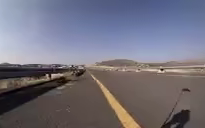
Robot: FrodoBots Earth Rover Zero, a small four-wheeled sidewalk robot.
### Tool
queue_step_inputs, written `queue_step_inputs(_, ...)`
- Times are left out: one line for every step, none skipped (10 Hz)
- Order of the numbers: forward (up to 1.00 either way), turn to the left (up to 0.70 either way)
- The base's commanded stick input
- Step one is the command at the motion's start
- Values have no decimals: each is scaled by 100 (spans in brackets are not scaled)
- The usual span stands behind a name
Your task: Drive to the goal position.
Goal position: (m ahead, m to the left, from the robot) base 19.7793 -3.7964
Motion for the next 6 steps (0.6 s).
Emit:
queue_step_inputs(85, 0)
queue_step_inputs(85, 0)
queue_step_inputs(85, 0)
queue_step_inputs(85, 0)
queue_step_inputs(85, 0)
queue_step_inputs(85, 0)
